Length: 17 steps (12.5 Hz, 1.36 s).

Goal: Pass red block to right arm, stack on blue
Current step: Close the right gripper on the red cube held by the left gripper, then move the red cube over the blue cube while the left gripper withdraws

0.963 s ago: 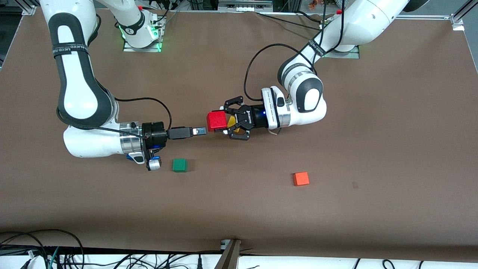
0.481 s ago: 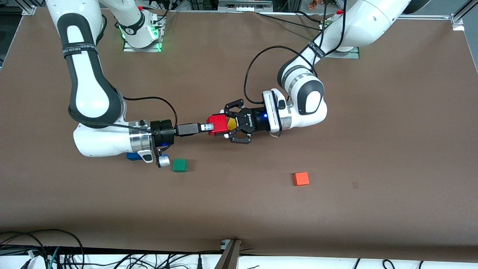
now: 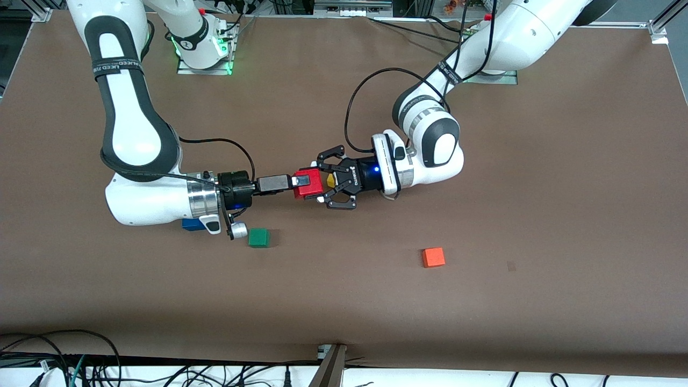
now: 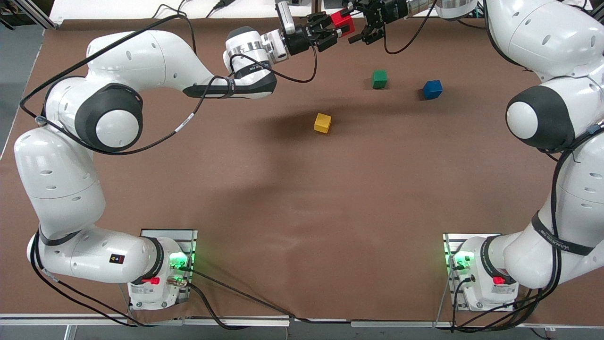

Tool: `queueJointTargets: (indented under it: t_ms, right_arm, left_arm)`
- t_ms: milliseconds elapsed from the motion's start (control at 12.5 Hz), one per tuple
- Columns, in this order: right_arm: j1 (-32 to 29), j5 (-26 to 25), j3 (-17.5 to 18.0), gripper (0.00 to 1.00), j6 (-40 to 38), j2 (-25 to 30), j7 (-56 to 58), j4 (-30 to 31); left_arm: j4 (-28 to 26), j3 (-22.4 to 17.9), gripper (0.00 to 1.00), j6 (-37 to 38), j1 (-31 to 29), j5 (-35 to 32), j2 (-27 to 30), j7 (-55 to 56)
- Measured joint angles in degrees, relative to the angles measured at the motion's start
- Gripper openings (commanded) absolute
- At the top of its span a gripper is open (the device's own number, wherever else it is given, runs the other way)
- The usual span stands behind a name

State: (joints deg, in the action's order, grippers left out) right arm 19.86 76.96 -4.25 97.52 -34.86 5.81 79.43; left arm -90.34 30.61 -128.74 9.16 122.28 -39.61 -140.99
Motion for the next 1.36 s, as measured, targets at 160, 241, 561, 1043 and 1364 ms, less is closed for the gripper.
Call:
queueJointTargets:
  t_ms: [160,241,561,1043,1364]
  right_arm:
    - [0.00,0.03,-0.01,0.00,0.00,0.07,0.55,-0.43]
    - [0.00,-0.09,-0.02,0.00,0.02,0.11,0.91,-0.72]
    - [0.00,-0.14,-0.02,0.00,0.06,0.10,1.33,-0.77]
    - [-0.01,-2.75,-0.16,0.00,0.09,0.04,1.37,-1.19]
    - [-0.19,-14.55,-1.74,0.00,0.26,0.09,1.38,-2.70]
  left_arm:
    - [0.05,0.00,0.07,-0.51,0.03,0.00,-0.13,0.00]
    - [0.06,0.02,0.07,-0.55,0.04,0.09,-0.28,0.29]
    - [0.13,0.02,1.00,-0.53,0.04,0.11,-0.31,0.55]
    - [0.86,-0.35,1.00,-0.81,-1.08,-2.19,0.10,8.53]
    - [0.91,-0.62,1.00,-0.87,-6.91,-24.80,3.11,31.43]
